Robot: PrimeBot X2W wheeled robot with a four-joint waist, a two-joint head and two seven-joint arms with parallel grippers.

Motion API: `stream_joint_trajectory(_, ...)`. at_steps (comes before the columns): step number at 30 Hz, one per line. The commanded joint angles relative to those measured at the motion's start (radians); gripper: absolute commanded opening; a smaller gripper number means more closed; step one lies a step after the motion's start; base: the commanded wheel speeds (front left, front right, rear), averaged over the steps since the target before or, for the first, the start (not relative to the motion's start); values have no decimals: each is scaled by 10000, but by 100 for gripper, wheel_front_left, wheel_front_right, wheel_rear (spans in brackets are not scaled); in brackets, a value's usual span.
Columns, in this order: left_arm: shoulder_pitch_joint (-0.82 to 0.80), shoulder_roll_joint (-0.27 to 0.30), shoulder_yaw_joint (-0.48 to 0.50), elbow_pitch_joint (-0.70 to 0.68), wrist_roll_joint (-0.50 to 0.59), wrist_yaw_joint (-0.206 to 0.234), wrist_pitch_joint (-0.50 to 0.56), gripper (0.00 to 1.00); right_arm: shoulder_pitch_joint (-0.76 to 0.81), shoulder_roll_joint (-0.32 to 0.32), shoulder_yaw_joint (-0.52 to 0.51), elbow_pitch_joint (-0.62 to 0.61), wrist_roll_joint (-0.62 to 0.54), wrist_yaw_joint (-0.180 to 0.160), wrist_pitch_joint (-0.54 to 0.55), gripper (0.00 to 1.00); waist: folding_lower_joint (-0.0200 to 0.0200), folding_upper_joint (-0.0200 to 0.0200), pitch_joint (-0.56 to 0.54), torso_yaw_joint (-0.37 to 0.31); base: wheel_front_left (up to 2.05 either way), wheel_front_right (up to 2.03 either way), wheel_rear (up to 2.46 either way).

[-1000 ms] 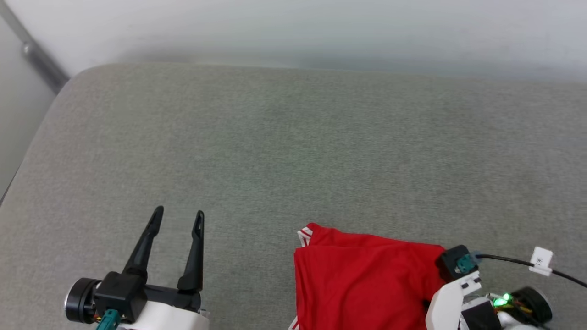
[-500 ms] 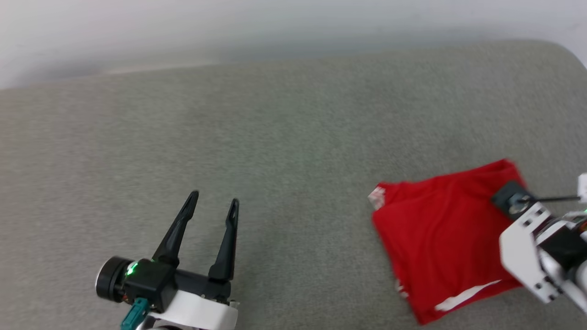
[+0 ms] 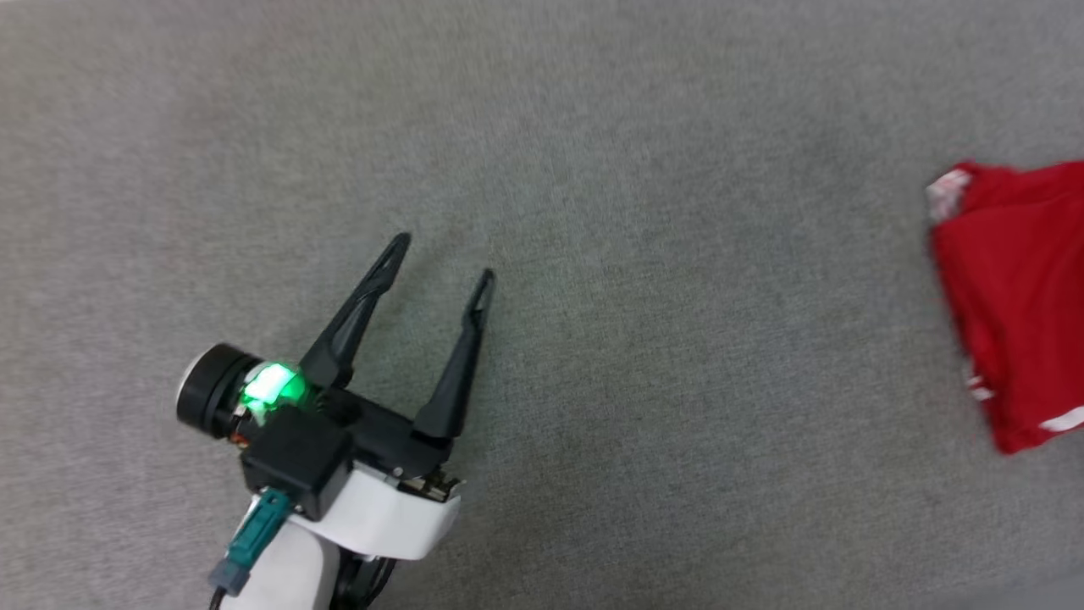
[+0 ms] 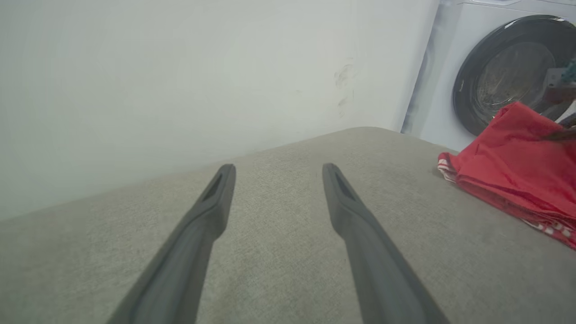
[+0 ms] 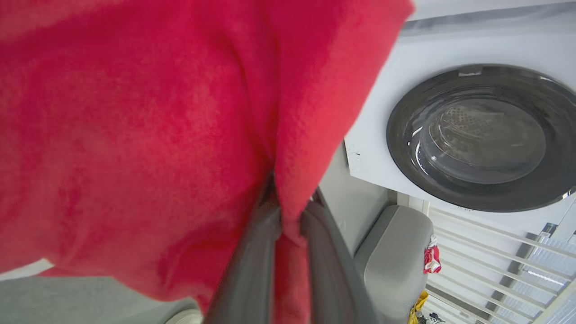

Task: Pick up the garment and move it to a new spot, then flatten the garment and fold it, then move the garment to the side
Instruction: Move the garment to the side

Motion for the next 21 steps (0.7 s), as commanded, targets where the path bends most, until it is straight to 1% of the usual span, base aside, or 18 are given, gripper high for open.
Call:
stream_joint_trajectory(1,-204,58,-83,-33,60,-15,-22,100,-191,-105,-236,264,-78,-18,-194,0,-2,0,694,-50,0,0,0)
stream_joint_trajectory(4,-489,258,-255,-57,130,-14,-24,100,-111,-292,-746,992,-373,-18,-666,0,-2,0,1050,76,0,0,0)
stream_joint_trajectory(8,-639,330,-320,-97,106,-15,-22,100,-3,-343,-1473,1826,-582,-18,-1222,0,-2,0,1371,220,0,0,0)
stream_joint_trajectory(13,-790,398,-397,-35,75,-14,-22,100,51,-104,-2327,2416,-865,-18,-1913,0,-2,0,1583,418,0,0,0)
stream_joint_trajectory(15,-812,404,-399,-6,75,-14,-22,100,144,-104,-2591,2601,-1021,-18,-2025,0,-2,0,1596,481,0,0,0)
stream_joint_trajectory(16,-830,349,-341,1,55,-15,-22,100,161,-14,-2885,2724,-1142,-18,-2109,0,-2,0,1601,550,0,0,0)
stream_joint_trajectory(18,-792,327,-326,38,51,-14,-22,100,224,125,-3089,2763,-1169,-18,-2121,0,-2,0,1541,608,0,0,0)
stream_joint_trajectory(19,-751,313,-317,59,41,-14,-22,100,254,160,-3175,2737,-1250,-18,-2128,10,-2,0,1489,625,0,0,0)
stream_joint_trajectory(20,-700,303,-316,99,36,-14,-22,100,299,184,-3221,2698,-1315,-18,-2094,48,-2,0,1418,638,0,0,0)
stream_joint_trajectory(21,-648,284,-308,138,38,-14,-22,100,316,254,-3332,2685,-1374,-18,-1997,100,-2,0,1321,650,0,0,0)
